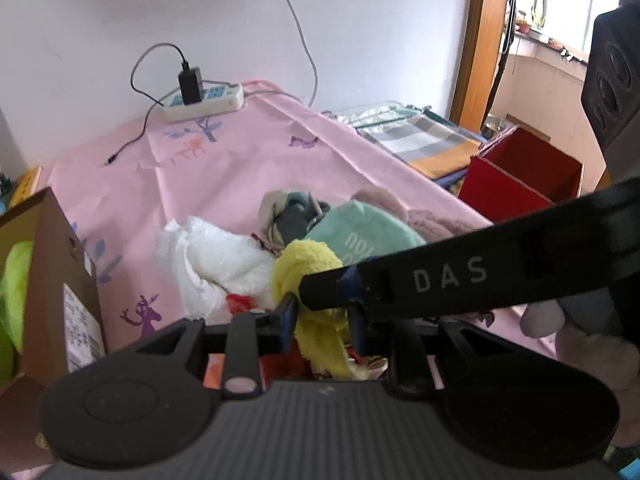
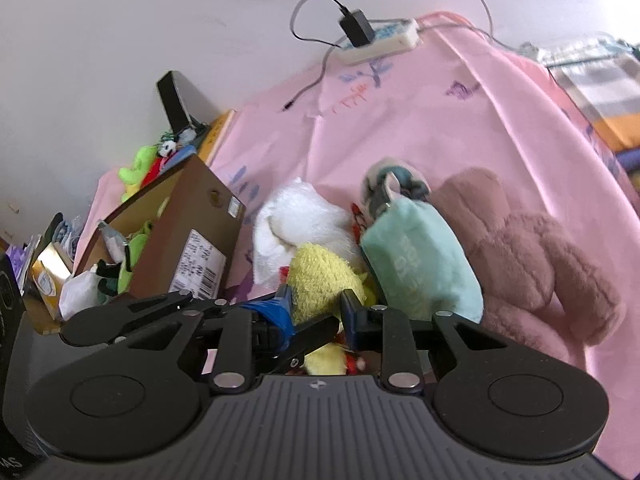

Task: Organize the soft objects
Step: 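Grasp the yellow terry cloth with the right gripper, then carry the yellow cloth into the cardboard box and open the right gripper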

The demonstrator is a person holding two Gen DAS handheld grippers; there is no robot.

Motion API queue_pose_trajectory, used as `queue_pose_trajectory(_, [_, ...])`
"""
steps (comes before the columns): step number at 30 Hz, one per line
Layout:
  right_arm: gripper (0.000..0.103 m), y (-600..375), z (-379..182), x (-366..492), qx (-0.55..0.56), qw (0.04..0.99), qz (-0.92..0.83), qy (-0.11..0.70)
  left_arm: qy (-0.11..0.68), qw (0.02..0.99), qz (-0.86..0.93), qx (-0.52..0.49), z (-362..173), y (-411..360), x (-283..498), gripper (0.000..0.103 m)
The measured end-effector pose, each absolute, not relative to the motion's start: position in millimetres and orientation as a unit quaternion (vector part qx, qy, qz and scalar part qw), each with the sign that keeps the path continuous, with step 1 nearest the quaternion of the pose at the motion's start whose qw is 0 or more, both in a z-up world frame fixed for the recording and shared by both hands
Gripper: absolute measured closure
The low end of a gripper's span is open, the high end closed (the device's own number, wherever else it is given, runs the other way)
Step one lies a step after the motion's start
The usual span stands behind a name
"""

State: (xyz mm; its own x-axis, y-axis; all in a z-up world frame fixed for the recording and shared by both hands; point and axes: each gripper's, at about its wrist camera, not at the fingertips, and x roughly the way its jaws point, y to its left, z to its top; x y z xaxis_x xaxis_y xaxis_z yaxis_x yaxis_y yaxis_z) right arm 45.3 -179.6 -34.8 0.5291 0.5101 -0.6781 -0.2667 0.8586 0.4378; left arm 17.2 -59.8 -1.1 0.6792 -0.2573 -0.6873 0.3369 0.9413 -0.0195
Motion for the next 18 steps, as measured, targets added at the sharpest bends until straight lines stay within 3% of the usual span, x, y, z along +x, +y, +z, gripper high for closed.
queue_pose_trajectory(18, [0.095,-115,25,19,0.101,0.905,0.271,0.311,0.26,0.952,-0.144,0.071,65,3,-15,0.081])
